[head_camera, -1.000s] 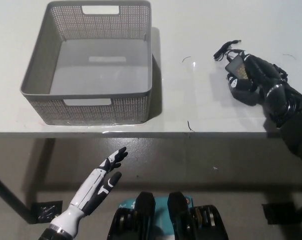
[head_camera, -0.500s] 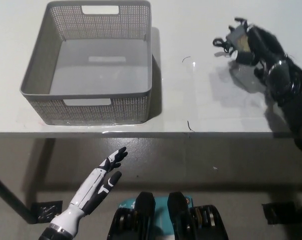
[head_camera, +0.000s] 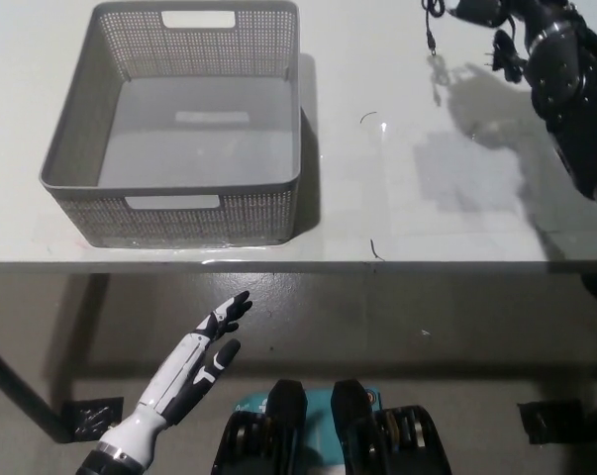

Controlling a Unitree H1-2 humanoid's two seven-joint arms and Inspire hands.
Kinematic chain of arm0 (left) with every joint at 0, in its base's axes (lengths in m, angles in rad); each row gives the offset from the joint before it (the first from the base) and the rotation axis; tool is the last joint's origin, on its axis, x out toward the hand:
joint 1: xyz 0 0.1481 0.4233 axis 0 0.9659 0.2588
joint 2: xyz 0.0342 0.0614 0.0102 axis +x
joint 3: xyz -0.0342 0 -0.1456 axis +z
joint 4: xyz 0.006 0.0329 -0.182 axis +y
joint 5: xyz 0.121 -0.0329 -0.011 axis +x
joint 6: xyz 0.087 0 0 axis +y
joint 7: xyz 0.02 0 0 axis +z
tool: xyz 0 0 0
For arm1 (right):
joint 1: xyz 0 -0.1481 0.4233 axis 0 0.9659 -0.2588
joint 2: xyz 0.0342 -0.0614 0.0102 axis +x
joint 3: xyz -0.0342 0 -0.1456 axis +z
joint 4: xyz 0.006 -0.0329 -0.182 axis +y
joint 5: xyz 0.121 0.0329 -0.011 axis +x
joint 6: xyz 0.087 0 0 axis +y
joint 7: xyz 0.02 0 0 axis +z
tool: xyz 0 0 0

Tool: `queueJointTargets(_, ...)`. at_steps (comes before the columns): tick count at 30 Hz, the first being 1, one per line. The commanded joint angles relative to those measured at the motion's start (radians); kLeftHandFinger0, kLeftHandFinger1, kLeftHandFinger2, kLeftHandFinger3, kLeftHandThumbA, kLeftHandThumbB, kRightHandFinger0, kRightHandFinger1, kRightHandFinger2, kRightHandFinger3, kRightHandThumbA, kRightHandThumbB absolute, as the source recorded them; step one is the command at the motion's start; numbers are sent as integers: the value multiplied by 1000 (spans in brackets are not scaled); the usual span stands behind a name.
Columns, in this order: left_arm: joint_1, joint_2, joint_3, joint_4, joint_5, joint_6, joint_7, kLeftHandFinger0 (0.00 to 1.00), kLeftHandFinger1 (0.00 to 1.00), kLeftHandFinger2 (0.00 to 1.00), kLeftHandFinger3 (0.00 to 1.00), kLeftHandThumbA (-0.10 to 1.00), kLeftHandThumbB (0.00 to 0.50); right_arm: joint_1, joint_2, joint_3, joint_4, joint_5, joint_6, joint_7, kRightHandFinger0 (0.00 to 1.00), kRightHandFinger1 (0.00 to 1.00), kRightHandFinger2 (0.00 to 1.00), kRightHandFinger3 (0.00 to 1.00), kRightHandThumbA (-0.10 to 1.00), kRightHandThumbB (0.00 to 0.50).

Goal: Use the right hand to pick up a black power cord and place it into a container on the left hand side

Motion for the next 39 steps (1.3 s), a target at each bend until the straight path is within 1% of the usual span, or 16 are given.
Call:
queueJointTargets(1,-15,13,5,-31,-8,-20,-6,1000,1000,1000,1000,1000,328,-108,25,-33,-58,36,-16,-34,59,536,838,874,-100,180)
queueJointTargets(3,-13,14,5,-38,-6,-14,-7,1000,1000,1000,1000,1000,328,-118,53,-45,-68,46,15,-28,1,364,774,815,-100,185)
queueJointTargets(5,-13,15,2,-43,-1,-9,-10,1000,1000,1000,1000,1000,322,-125,93,-58,-72,61,19,-28,0,336,766,778,-100,185)
queueJointTargets(7,-16,16,-2,-46,2,-2,-14,1000,1000,1000,1000,1000,322,-129,117,-67,-84,64,36,-30,0,352,775,786,-100,192)
queueJointTargets(10,-16,17,-5,-50,9,5,-15,1000,1000,1000,1000,1000,321,-137,157,-64,-85,56,33,-40,0,351,727,739,-100,191)
queueJointTargets(12,-9,15,-7,-54,16,-2,-11,1000,1000,1000,1000,1000,317,-129,191,-76,-108,73,37,-23,0,389,760,790,-100,172)
queueJointTargets(14,2,12,-12,-61,19,1,-12,1000,1000,1000,1000,1000,313,-121,220,-78,-130,70,74,-15,0,423,791,841,-100,166)
queueJointTargets(17,7,10,-15,-57,20,-2,-12,1000,1000,1000,1000,1000,320,-119,257,-70,-136,57,83,-24,0,406,795,860,-100,160)
queueJointTargets(20,15,8,-14,-60,13,-7,-11,1000,1000,1000,1000,1000,312,-125,291,-60,-135,45,106,-27,0,394,803,878,-100,165)
queueJointTargets(23,15,4,-13,-59,12,-2,-10,1000,1000,1000,1000,1000,319,-142,316,-57,-108,49,91,-18,0,400,805,885,-100,171)
queueJointTargets(28,21,5,-16,-68,15,-3,-12,1000,1000,1000,1000,995,300,-161,352,-52,-61,48,62,-37,0,366,771,871,-100,161)
queueJointTargets(29,22,5,-16,-70,17,-1,-12,1000,1000,1000,1000,996,301,-161,354,-51,-59,47,60,-38,18,399,789,875,-100,178)
queueJointTargets(30,20,5,-16,-67,23,-6,-9,1000,1000,1000,1000,1000,304,-164,361,-49,-49,45,46,-48,1,353,745,834,-100,170)
queueJointTargets(32,19,5,-16,-60,22,-11,-8,1000,1000,1000,1000,1000,311,-163,372,-45,-46,42,42,-54,0,344,720,801,-100,171)
queueJointTargets(36,14,7,-16,-54,21,-19,-9,1000,1000,1000,1000,1000,309,-160,394,-42,-38,43,67,-47,0,329,702,789,-100,178)
queueJointTargets(39,17,9,-16,-68,21,10,-16,1000,1000,1000,1000,1000,320,-164,410,-34,-16,37,74,-49,0,331,707,779,-100,185)
